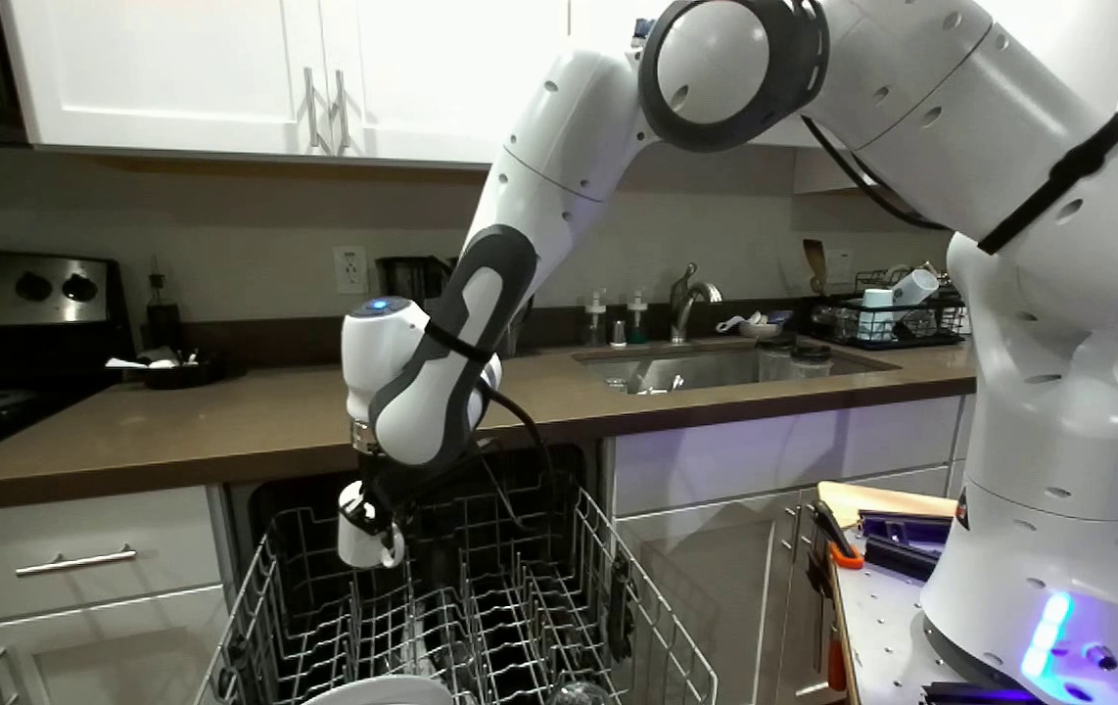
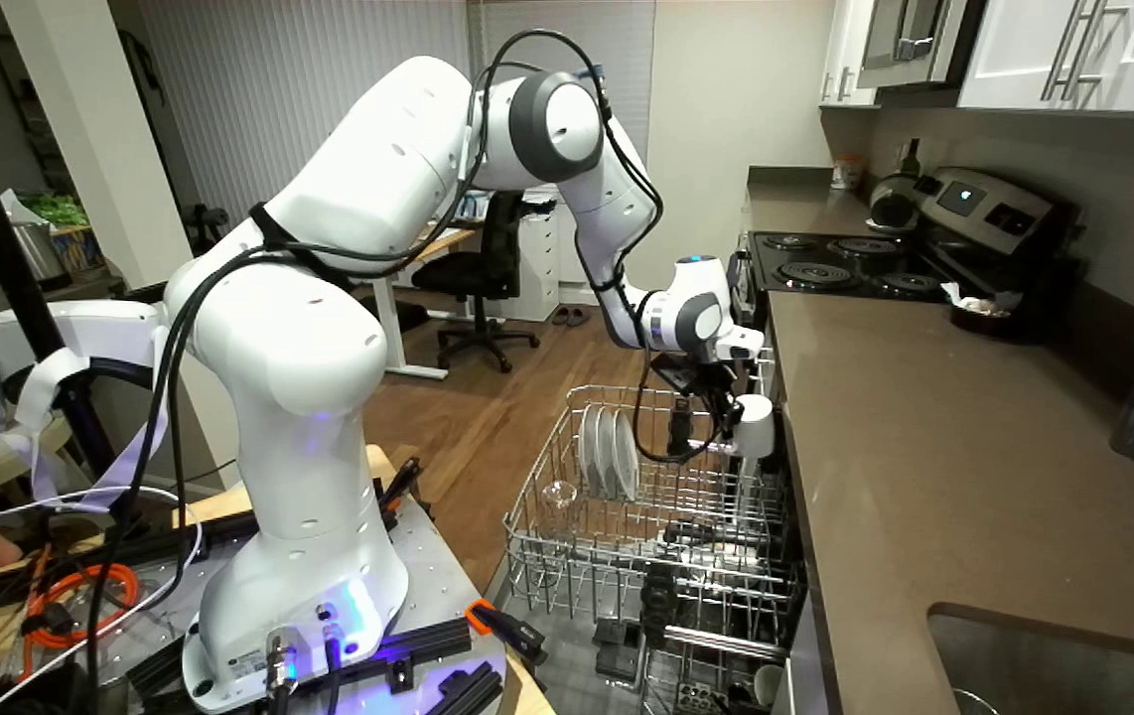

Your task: Move the cups to the back left corner of the dishwater

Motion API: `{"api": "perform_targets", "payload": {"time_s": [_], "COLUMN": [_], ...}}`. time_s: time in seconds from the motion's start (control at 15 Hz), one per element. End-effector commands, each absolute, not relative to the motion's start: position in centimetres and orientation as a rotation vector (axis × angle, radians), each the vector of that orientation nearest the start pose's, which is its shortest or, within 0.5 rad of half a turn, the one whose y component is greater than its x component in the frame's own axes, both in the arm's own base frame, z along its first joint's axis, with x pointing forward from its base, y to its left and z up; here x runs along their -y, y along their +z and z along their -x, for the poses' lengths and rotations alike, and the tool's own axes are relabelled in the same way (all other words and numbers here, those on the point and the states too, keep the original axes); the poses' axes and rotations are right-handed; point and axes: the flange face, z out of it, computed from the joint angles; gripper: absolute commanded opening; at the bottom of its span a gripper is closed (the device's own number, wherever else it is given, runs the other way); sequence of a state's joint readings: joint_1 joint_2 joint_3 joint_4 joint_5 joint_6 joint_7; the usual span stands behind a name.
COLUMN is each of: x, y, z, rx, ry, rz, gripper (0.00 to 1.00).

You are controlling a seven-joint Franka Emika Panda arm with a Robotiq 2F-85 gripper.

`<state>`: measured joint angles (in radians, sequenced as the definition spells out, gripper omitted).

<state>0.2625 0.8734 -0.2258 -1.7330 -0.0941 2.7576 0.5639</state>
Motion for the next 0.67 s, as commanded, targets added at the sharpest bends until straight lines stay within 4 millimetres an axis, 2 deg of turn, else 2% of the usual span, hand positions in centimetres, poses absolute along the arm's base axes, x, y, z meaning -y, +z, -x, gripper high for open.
{"api": "perform_targets", "payload": {"time_s": [0.0,0.33,0.6], "x": [-4.5,-5.0,-4.5], "y": [9.9,8.6,7.7], "z": [-68.8,-70.1,-71.2], "rx": [-0.430,-0.290,-0.213], "ry": [-0.369,-0.322,-0.273], "rz": [3.227,3.253,3.264], "gripper": [0.10,0.10,0.10]}}
